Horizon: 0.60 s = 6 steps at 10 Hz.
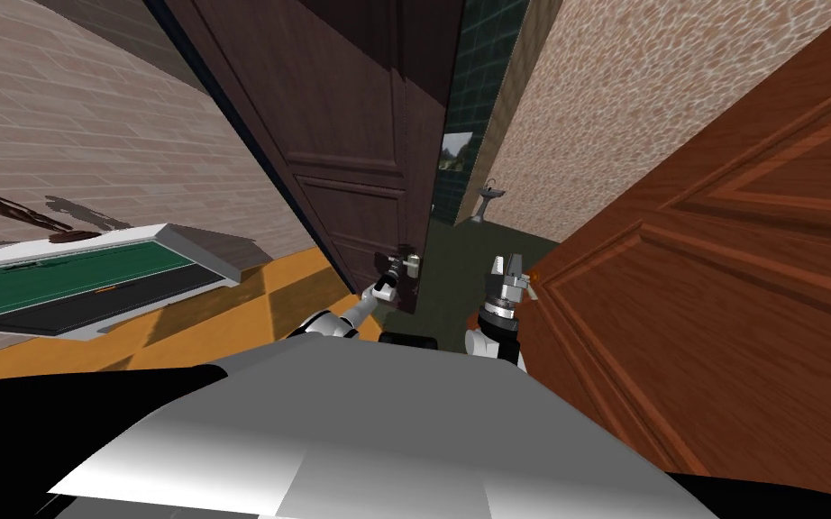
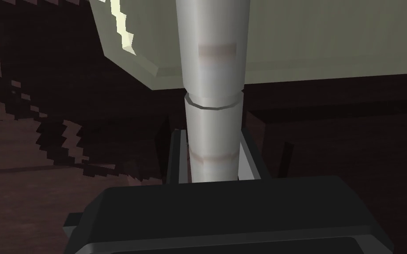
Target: Push the door open
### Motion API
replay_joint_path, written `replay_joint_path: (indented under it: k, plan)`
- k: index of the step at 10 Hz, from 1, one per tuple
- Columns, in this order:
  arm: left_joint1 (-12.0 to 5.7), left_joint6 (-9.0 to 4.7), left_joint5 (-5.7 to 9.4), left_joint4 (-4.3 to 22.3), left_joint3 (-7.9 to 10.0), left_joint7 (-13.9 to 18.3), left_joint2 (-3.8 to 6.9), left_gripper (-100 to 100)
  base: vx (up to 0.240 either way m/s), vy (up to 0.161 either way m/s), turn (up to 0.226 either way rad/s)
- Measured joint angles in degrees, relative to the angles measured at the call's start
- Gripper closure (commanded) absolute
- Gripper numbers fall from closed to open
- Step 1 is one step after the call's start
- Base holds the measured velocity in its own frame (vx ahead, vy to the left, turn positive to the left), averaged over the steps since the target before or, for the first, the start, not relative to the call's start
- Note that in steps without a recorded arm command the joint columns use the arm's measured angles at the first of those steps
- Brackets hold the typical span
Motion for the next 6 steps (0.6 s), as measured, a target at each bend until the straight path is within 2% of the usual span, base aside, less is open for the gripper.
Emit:
replay_joint_path:
  k: [2, 4, 6]
  plan:
    - [-0.64, -0.76, 0.16, 1.7, 1.44, -0.1, -0.05, 100, 0.133, -0.176, 0.079]
    - [-0.15, -0.56, 0.27, 1.0, 2.91, -0.6, -0.01, 100, 0.109, -0.152, 0.069]
    - [-0.33, -0.51, 0.41, 1.0, 3.82, -0.8, 0.19, 100, 0.089, -0.023, 0.065]
